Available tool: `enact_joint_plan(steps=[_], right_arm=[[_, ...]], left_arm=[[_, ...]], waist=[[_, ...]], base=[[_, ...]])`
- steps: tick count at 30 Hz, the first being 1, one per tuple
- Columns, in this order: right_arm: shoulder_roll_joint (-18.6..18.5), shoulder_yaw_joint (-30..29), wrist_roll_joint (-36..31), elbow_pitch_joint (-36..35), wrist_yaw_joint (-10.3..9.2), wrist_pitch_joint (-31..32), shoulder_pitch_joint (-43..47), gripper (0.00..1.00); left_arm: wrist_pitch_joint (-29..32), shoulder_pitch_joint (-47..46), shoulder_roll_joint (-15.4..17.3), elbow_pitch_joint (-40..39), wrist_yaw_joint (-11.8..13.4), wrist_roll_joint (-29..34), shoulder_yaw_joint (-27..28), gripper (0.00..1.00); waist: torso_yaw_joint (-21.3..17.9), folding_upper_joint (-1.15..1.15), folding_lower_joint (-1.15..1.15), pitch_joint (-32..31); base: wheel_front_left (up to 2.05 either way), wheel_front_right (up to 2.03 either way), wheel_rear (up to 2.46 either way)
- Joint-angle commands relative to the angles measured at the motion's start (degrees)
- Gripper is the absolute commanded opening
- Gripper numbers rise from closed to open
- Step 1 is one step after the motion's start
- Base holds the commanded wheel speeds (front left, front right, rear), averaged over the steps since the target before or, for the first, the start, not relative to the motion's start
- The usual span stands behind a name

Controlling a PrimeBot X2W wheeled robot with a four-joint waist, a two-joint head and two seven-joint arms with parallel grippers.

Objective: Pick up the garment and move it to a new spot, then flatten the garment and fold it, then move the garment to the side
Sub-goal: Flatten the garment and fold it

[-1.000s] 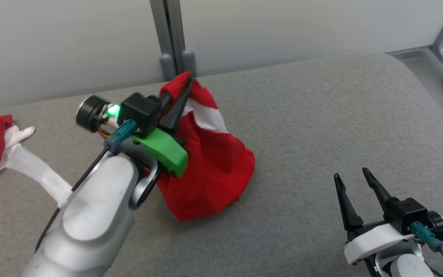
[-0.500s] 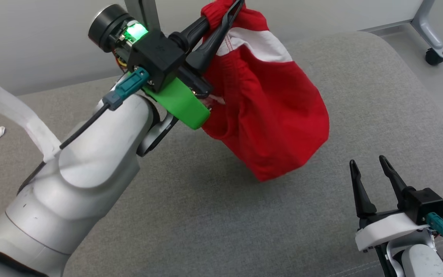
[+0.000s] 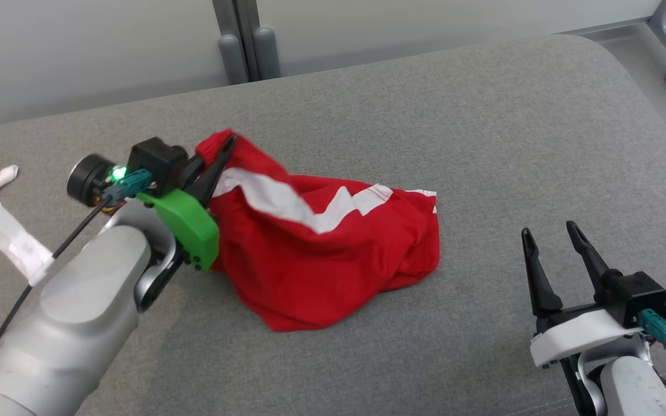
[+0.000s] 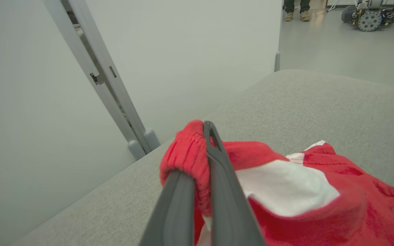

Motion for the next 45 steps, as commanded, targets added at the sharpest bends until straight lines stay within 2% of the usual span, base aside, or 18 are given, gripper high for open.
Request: enact_joint_plan(steps=[1, 6, 12, 13, 14, 15, 20, 28, 35, 45], right_arm=[[-0.22, -0.18, -0.23, -0.12, -0.08, -0.01, -0.09, 1.00], [-0.22, -0.40, -0.52, -0.14, -0.08, -0.01, 0.78, 1.00], [-0.22, -0.18, -0.83, -0.21, -0.08, -0.01, 1.44, 1.00], [-0.22, -0.18, -0.87, -0.21, -0.08, -0.01, 1.48, 1.00], [-0.22, -0.19, -0.88, -0.20, -0.08, -0.01, 1.54, 1.00], [-0.22, -0.20, -0.92, -0.17, -0.08, -0.01, 1.63, 1.00], [-0.22, -0.20, -1.15, 0.11, -0.08, -0.01, 1.91, 1.00], [-0.22, -0.34, -1.66, 0.26, -0.08, -0.01, 2.37, 1.00], [-0.22, -0.55, -2.26, 0.13, -0.08, -0.01, 2.74, 1.00], [-0.23, 0.05, -1.78, 0.50, -0.08, -0.01, 2.00, 1.00]], left_arm=[[0.41, 1.58, 0.48, 2.26, -0.11, -1.58, 0.46, 0.00], [1.19, 5.79, -0.48, 10.75, 1.12, -5.52, 1.89, 0.00], [0.87, 10.10, -2.58, 15.98, 2.00, -8.97, 3.50, 0.00], [0.60, 10.71, -2.98, 16.39, 1.99, -9.61, 3.92, 0.22], [0.25, 11.47, -3.45, 16.62, 2.02, -10.12, 4.51, 0.57], [-0.13, 11.98, -3.74, 16.64, 2.09, -10.32, 4.95, 1.00], [-1.09, 15.17, -4.51, 15.48, 2.52, -10.62, 8.16, 1.00], [-1.03, 23.41, -4.39, 5.56, 4.72, -5.23, 17.76, 1.00], [-1.05, 33.36, -6.74, -3.20, 6.65, 0.97, 25.33, 1.00], [-0.98, 45.16, -12.60, -15.27, 8.11, 10.84, 36.88, 1.00]], waist=[[0.24, 0.00, 0.00, -0.06], [0.99, 0.00, 0.00, -0.38], [1.76, 0.00, 0.00, -0.84], [1.88, 0.00, 0.00, -0.91], [2.03, 0.00, 0.00, -1.00], [2.16, 0.00, 0.00, -1.11], [2.80, 0.00, 0.00, -2.05], [3.80, 0.00, 0.00, -4.27], [4.57, 0.00, 0.00, -6.77], [4.12, 0.00, 0.00, -8.49]], base=[[0.00, 0.00, 0.00], [0.00, 0.00, 0.00], [0.00, 0.00, 0.00], [0.00, 0.00, 0.00], [0.00, 0.00, 0.00], [0.00, 0.00, 0.00], [0.00, 0.00, 0.00], [0.00, 0.00, 0.00], [0.00, 0.00, 0.00], [0.00, 0.00, 0.00]])
